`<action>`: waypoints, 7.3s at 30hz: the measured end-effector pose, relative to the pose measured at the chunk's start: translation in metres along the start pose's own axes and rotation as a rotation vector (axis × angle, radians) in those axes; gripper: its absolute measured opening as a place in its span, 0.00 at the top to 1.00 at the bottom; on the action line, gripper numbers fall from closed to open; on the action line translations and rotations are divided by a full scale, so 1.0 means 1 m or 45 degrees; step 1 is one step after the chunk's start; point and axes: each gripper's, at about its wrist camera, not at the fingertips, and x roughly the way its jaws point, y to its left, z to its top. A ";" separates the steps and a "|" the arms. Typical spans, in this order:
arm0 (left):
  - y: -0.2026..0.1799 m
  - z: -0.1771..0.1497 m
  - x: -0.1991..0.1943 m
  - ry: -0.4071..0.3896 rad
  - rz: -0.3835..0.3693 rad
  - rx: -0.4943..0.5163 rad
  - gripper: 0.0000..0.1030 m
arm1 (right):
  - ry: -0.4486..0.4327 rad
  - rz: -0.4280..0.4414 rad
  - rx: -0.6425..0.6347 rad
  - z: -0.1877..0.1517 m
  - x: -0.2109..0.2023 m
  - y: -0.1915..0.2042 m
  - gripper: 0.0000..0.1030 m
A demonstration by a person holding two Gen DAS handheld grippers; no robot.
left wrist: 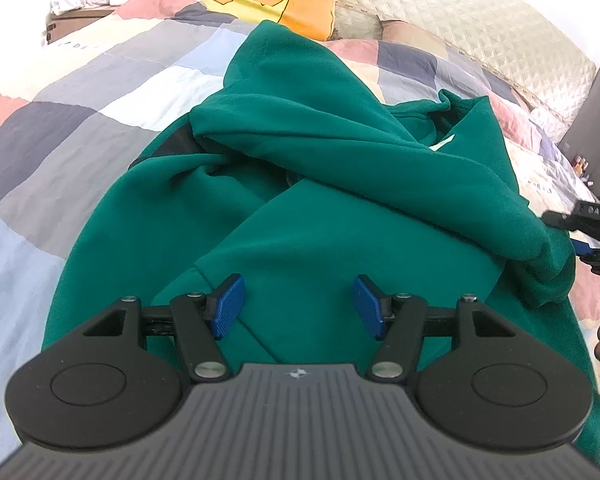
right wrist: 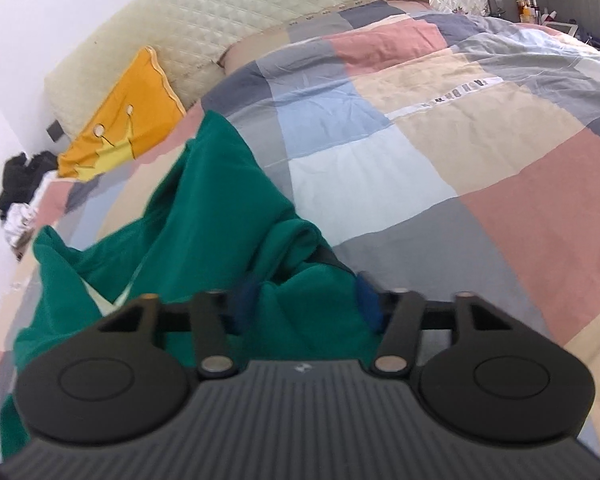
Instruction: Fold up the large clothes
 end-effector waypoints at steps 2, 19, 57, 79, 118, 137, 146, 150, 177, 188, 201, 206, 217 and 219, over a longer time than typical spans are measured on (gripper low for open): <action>0.002 0.001 -0.002 0.000 -0.017 -0.032 0.36 | -0.028 0.022 -0.009 0.000 -0.011 0.002 0.74; 0.006 0.002 -0.052 -0.112 -0.177 -0.136 0.36 | -0.195 0.208 -0.326 -0.045 -0.159 0.046 0.97; -0.019 -0.004 -0.039 -0.043 -0.285 -0.024 0.36 | 0.160 0.243 -0.491 -0.039 -0.060 0.051 0.35; -0.017 -0.006 -0.039 -0.034 -0.502 -0.119 0.36 | 0.102 0.238 -1.087 -0.116 -0.127 0.095 0.87; 0.003 -0.017 -0.005 0.092 -0.594 -0.442 0.91 | 0.200 0.526 -0.592 -0.082 -0.152 0.047 0.63; -0.002 -0.017 -0.009 0.083 -0.475 -0.341 0.90 | 0.448 0.421 -0.060 -0.087 -0.082 -0.003 0.46; -0.006 -0.015 -0.022 0.006 -0.564 -0.325 0.91 | 0.071 0.517 -0.104 -0.054 -0.143 -0.003 0.67; -0.009 -0.016 -0.025 -0.003 -0.655 -0.356 0.91 | -0.042 0.530 -0.133 -0.044 -0.161 -0.010 0.67; 0.015 -0.018 -0.070 0.180 -0.368 -0.197 0.38 | 0.238 0.130 -0.068 -0.073 -0.160 -0.034 0.32; 0.061 -0.019 -0.146 0.197 -0.071 -0.121 0.27 | 0.357 0.000 0.096 -0.083 -0.156 -0.052 0.16; 0.075 -0.044 -0.118 0.425 0.091 -0.143 0.24 | 0.652 0.081 0.501 -0.114 -0.125 -0.084 0.10; 0.082 -0.058 -0.106 0.480 0.103 -0.218 0.24 | 0.706 0.221 0.480 -0.118 -0.133 -0.077 0.07; 0.081 -0.066 -0.104 0.517 0.109 -0.242 0.24 | 0.819 0.131 0.280 -0.132 -0.130 -0.054 0.09; 0.083 -0.067 -0.102 0.533 0.118 -0.253 0.24 | 0.827 0.174 0.261 -0.133 -0.130 -0.050 0.17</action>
